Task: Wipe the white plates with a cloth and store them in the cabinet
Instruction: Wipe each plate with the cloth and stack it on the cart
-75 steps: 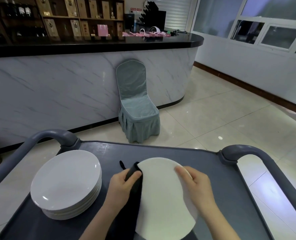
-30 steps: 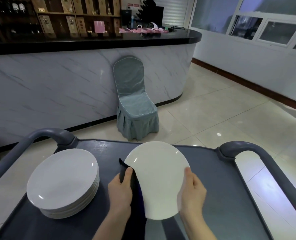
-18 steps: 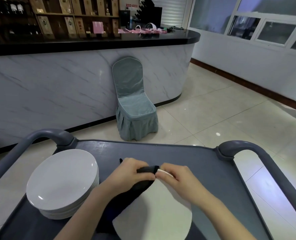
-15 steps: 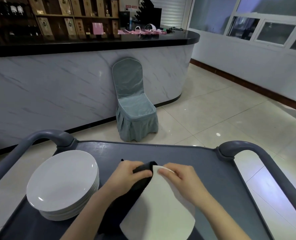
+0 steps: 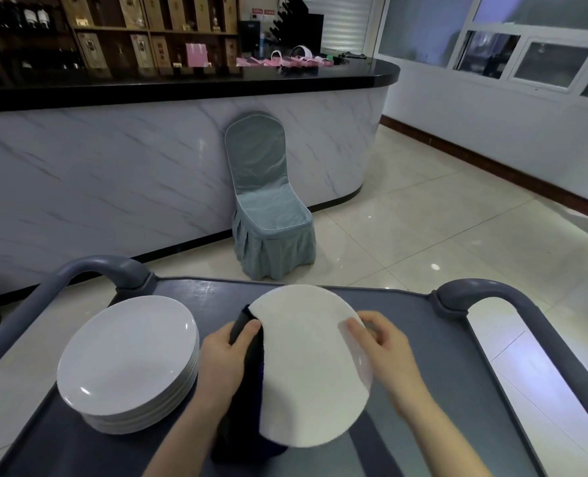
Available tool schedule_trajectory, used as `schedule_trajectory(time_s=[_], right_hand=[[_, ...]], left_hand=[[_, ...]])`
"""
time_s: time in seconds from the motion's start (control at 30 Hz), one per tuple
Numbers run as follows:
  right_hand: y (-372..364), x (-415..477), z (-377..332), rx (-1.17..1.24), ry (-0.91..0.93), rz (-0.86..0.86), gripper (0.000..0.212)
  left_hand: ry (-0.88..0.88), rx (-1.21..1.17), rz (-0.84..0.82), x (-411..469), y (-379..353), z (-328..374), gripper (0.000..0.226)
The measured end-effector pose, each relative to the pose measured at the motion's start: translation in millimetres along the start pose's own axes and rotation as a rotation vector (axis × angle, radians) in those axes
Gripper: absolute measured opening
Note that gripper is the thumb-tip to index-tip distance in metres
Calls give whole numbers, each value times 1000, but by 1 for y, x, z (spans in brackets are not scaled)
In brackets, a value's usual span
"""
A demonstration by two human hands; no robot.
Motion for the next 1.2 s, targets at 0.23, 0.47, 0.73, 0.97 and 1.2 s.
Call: schedule_trajectory(time_s=[0.23, 0.47, 0.73, 0.97, 1.2], right_hand=[[-42, 9, -25, -272, 269, -462, 39], [-10, -7, 0, 192, -143, 309, 32], [-44, -43, 23, 285, -196, 411, 12], [-44, -55, -31, -792, 843, -376, 71], [-68, -63, -40, -1065, 1169, -538, 43]], left_hand=[[-344, 424, -366, -12, -41, 39, 27], [159, -287, 85, -14, -9, -18, 26], [417, -511, 114, -20, -16, -44, 28], [444, -345, -3, 12, 13, -23, 24], [423, -243, -205, 12, -4, -5, 29]])
Point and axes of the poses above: each hand's wrist, its own x-axis towards the middle knuckle, its own y-axis out of the back of the hand, z = x × y, the point moved 7 cm from there along x, towards the middle knuckle, and after that the axes turned 14 degrees about y, right-handed, at the moved point
